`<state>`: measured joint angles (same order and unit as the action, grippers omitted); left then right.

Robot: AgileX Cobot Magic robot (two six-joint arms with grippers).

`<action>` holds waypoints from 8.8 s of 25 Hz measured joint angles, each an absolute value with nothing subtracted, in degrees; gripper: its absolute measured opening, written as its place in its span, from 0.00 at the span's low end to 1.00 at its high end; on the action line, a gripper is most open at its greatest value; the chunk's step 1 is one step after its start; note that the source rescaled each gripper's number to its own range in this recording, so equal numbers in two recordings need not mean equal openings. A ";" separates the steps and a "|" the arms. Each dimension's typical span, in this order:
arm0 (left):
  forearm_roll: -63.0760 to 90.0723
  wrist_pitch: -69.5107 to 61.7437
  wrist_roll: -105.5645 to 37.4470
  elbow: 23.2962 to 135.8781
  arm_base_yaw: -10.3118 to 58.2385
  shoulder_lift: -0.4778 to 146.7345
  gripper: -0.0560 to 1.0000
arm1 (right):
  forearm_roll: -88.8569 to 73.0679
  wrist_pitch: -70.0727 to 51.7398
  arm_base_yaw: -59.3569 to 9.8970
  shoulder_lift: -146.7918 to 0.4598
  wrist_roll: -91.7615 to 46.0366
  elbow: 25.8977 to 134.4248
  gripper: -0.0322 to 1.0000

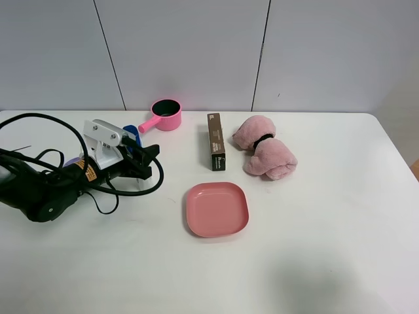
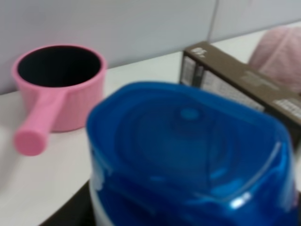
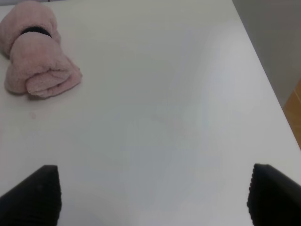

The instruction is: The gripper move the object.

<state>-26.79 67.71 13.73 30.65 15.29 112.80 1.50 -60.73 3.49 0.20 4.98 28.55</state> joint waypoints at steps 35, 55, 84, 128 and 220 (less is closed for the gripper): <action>-40.64 43.05 15.59 43.14 36.78 85.99 0.27 | 1.50 -60.73 3.49 0.20 4.98 28.55 1.00; -33.45 35.94 9.05 48.12 51.12 94.36 0.06 | 1.50 -60.73 3.49 0.20 4.98 28.55 1.00; -41.27 42.29 30.29 63.75 49.30 106.70 0.06 | 1.50 -60.73 3.49 0.20 4.98 28.55 1.00; -29.58 56.02 27.40 69.95 49.30 127.15 0.06 | 1.50 -60.73 3.49 0.20 4.98 28.55 1.00; -42.48 26.39 21.92 53.42 49.84 102.06 0.78 | 1.50 -60.73 3.49 0.20 4.96 28.55 1.00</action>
<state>-42.48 26.39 21.92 53.42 49.84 102.06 1.50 -60.73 3.49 0.20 4.96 28.55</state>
